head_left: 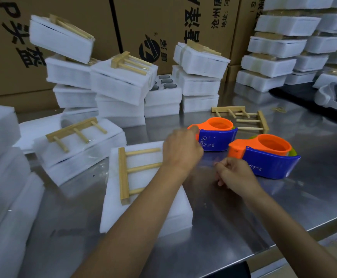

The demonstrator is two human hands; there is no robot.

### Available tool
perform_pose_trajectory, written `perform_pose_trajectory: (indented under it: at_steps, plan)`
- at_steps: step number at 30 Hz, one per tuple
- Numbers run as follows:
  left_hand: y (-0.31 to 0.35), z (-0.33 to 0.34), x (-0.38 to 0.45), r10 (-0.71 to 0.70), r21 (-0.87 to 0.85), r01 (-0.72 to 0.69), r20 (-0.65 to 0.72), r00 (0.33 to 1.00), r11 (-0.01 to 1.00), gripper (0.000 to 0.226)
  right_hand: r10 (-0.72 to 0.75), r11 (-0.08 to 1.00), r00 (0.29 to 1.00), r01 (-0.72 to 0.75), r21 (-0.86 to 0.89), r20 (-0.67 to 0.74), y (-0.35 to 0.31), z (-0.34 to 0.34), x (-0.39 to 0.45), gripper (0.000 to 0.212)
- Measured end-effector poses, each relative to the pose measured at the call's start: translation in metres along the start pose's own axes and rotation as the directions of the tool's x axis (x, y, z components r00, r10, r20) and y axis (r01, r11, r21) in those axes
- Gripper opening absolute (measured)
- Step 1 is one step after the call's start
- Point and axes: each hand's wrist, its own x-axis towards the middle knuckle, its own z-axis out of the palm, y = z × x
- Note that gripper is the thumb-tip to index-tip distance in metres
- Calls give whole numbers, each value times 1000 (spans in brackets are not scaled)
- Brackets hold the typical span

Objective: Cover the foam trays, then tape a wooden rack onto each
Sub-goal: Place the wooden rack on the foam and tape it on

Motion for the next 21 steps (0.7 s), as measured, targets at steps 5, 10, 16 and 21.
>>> perform_pose_trajectory:
  at_steps: [5, 10, 16, 21]
  plan:
    - [-22, -51, 2, -218, -322, 130, -254, 942, 938, 37, 31, 999, 997, -30, 17, -67, 0, 6, 1, 54]
    - [-88, -90, -21, -386, -459, 235, -267, 883, 857, 30, -42, 907, 997, 12, -422, -61, -9, 24, -10, 76]
    - [-159, -76, -69, -601, -377, 508, -188, 777, 774, 18, -169, 821, 981, 90, -563, -89, -20, 54, -19, 71]
    - [-160, -51, -93, -588, -281, 568, 17, 809, 773, 45, -194, 831, 975, 103, -547, -111, -16, 64, -25, 61]
